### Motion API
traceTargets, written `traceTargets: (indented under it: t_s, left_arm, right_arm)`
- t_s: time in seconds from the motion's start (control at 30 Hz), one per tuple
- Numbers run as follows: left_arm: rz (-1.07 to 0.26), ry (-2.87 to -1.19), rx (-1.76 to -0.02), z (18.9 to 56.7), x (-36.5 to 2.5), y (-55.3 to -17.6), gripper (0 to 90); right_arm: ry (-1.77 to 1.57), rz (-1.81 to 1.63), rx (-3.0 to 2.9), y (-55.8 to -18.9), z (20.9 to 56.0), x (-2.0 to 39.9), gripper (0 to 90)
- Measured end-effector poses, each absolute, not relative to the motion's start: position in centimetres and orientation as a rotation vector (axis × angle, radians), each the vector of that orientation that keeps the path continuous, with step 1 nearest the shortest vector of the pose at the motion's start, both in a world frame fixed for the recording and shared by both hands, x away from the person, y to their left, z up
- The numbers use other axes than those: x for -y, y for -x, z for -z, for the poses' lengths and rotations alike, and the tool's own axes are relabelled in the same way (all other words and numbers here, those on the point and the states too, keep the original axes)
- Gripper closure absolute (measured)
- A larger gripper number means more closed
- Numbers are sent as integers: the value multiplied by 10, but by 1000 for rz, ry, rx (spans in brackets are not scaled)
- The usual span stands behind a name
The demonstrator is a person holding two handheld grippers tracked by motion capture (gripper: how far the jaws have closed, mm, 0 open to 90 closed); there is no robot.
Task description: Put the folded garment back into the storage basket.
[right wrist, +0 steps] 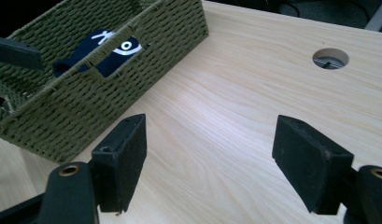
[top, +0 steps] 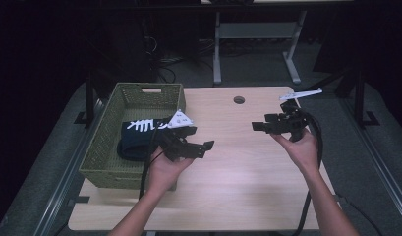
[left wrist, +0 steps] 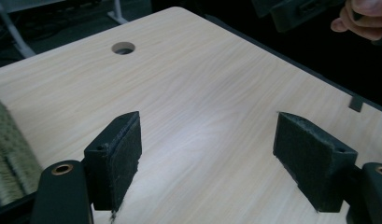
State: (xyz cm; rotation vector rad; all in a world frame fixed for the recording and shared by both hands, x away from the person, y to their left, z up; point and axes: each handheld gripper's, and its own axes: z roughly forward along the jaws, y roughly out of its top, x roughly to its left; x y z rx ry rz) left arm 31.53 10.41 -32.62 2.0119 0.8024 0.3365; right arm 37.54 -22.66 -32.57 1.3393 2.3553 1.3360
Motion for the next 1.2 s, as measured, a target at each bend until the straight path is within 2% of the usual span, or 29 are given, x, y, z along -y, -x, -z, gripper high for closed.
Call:
traceTargets:
  t_s: [0.77,1.2]
  left_arm:
    - [-214,-1976,-740,360,-66,-289,235]
    - [-178,-1983,-732,402,-55,-266,231]
  right_arm:
    - [-1407,-1302,-2321,-361,348,262,256]
    - [-1484,-1298,-2284,-324,402,292,243]
